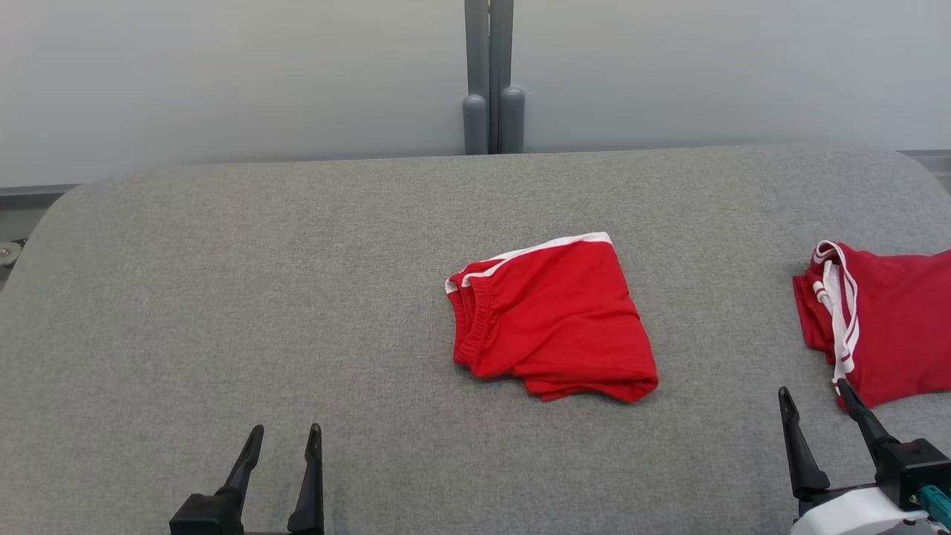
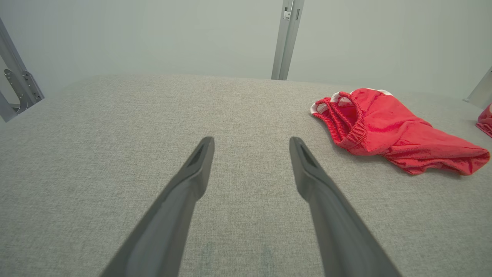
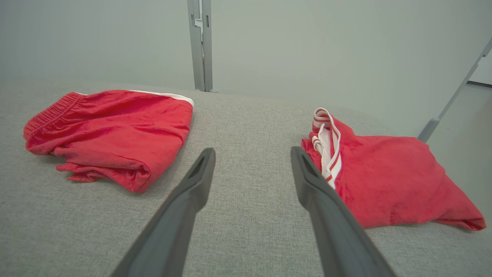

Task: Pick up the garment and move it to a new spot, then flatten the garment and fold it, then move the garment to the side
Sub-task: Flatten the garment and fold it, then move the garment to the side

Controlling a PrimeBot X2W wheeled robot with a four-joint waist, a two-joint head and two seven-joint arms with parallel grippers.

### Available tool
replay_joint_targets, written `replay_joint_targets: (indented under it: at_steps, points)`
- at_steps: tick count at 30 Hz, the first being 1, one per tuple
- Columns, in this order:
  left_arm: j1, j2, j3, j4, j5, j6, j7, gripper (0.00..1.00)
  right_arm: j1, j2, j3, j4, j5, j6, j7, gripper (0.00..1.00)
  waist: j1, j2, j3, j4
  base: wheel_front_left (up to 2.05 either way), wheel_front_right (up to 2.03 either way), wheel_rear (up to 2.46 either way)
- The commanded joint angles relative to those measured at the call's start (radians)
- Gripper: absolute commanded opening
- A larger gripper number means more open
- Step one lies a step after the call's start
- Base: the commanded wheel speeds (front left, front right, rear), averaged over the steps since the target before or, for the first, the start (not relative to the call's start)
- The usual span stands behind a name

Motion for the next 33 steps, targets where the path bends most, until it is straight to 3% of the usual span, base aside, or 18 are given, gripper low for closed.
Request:
replay_joint_targets:
  at_steps: [1, 12, 16, 19, 23, 26, 33]
  points:
    - [0.011, 0.002, 0.002, 0.001, -0.002, -0.002, -0.003, 1.0, 0.01, 0.003, -0.005, -0.003, -0.006, -0.001, -0.004, 1.0, 0.0, 0.0, -0.003, -0.003, 0.0, 0.0, 0.0]
    - [0.012, 0.002, 0.004, -0.005, -0.007, -0.008, -0.003, 1.0, -0.016, 0.011, -0.007, 0.021, 0.011, -0.001, -0.004, 1.0, 0.0, 0.0, -0.002, -0.016, 0.0, 0.0, 0.0]
    - [0.011, 0.002, 0.01, -0.018, -0.008, -0.008, -0.003, 1.0, -0.105, -0.008, 0.055, 0.06, 0.075, -0.001, 0.006, 1.0, 0.0, 0.0, 0.021, -0.022, 0.0, 0.0, 0.0]
    - [-0.01, 0.001, 0.011, -0.025, -0.005, -0.009, -0.003, 1.0, -0.222, -0.051, 0.121, 0.059, 0.16, -0.001, 0.137, 1.0, 0.0, 0.0, 0.053, -0.028, 0.0, 0.0, 0.0]
    - [-0.042, 0.001, 0.0, -0.034, -0.017, -0.009, -0.003, 1.0, -0.382, -0.116, 0.182, 0.055, 0.268, -0.001, 0.413, 1.0, 0.0, 0.0, 0.102, -0.03, 0.0, 0.0, 0.0]
    - [-0.06, 0.002, -0.011, -0.035, -0.023, -0.008, -0.003, 1.0, -0.49, -0.128, 0.244, 0.08, 0.363, 0.0, 0.611, 1.0, 0.0, 0.0, 0.134, -0.028, 0.0, 0.0, 0.0]
    - [-0.107, 0.002, -0.04, -0.022, -0.032, -0.008, -0.003, 1.0, -0.639, -0.116, 0.298, 0.229, 0.433, -0.001, 0.794, 1.0, 0.0, 0.0, 0.177, 0.001, 0.0, 0.0, 0.0]
